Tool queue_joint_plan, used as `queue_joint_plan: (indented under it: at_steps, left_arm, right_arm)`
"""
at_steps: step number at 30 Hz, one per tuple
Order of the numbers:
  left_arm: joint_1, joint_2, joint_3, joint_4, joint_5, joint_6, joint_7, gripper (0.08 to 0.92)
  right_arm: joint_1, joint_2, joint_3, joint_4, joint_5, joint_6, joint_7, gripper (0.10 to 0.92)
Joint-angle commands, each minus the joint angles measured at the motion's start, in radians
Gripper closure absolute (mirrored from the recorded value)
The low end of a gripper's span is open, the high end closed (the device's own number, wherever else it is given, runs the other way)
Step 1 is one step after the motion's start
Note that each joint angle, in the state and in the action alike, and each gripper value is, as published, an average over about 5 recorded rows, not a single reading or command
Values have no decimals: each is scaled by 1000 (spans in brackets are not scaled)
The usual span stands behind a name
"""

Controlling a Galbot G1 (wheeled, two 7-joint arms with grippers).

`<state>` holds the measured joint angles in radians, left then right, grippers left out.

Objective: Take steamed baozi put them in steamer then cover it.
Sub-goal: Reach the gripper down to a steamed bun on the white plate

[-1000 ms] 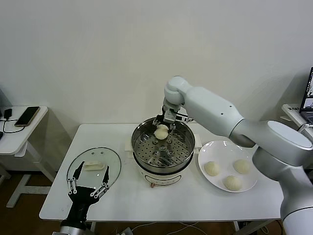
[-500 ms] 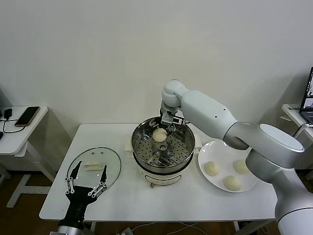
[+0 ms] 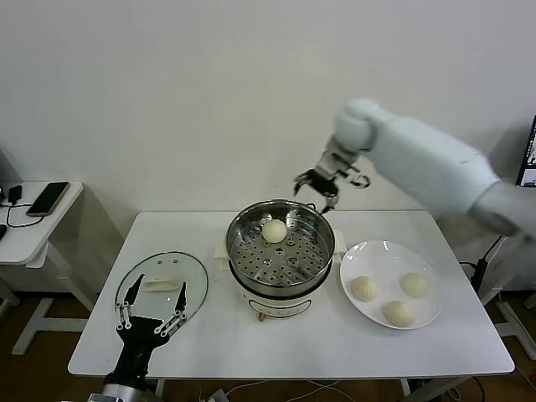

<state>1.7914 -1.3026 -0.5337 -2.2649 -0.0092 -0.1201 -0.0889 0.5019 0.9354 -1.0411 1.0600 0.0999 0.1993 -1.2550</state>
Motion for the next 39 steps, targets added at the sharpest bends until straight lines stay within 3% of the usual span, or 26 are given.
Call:
queue_joint_plan:
  at_steps: [1, 18, 39]
  left_arm:
    - [-5, 1, 6, 0, 0, -1, -1, 177]
    - [9, -10, 3, 0, 3, -2, -6, 177]
    - [2, -10, 1, 21, 1, -5, -10, 177]
  right_arm:
    - [12, -250, -196, 14, 283, -259, 24, 203]
    - [-308, -172, -130, -45, 207, -278, 114, 203]
    - [-327, -55, -123, -128, 162, -259, 96, 203]
